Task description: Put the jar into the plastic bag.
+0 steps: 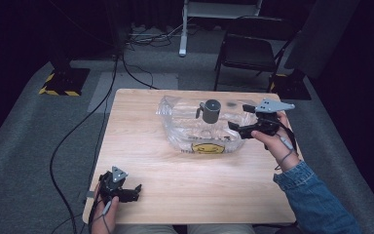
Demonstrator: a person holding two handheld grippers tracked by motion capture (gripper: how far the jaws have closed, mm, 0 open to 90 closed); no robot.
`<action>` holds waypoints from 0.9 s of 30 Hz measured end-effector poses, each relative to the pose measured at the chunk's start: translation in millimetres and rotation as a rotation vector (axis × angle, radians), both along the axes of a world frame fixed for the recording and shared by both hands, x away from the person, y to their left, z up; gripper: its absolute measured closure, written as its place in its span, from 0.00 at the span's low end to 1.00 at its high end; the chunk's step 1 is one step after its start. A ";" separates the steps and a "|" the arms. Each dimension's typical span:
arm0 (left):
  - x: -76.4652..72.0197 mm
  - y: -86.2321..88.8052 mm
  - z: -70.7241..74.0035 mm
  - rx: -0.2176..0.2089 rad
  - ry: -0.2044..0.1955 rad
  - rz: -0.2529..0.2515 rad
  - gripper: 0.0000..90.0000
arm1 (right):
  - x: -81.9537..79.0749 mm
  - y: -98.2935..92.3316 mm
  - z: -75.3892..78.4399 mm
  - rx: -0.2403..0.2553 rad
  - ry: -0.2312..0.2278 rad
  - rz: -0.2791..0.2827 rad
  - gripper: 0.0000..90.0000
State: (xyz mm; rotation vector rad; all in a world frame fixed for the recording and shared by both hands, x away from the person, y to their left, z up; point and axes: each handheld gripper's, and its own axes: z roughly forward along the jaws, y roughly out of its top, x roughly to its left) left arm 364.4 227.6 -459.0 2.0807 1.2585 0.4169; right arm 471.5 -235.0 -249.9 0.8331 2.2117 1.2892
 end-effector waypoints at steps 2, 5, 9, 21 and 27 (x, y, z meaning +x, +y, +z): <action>0.0 0.0 0.0 0.000 0.000 0.000 0.00 | -2.3 -3.5 -0.3 0.005 0.003 -0.002 0.11; 0.0 0.0 0.0 0.000 0.000 0.000 0.00 | -6.2 -9.8 -0.9 0.006 0.003 -0.010 0.11; 0.0 0.0 0.0 0.000 0.000 0.000 0.00 | -10.9 -19.0 -2.8 0.006 0.005 -0.020 0.11; -0.9 -0.7 0.1 -0.001 0.002 0.011 0.00 | -24.7 -48.2 -15.8 0.001 0.021 -0.071 0.11; -0.7 -0.6 0.2 0.000 0.002 0.009 0.00 | -32.1 -55.9 -22.4 -0.029 0.015 -0.084 0.11</action>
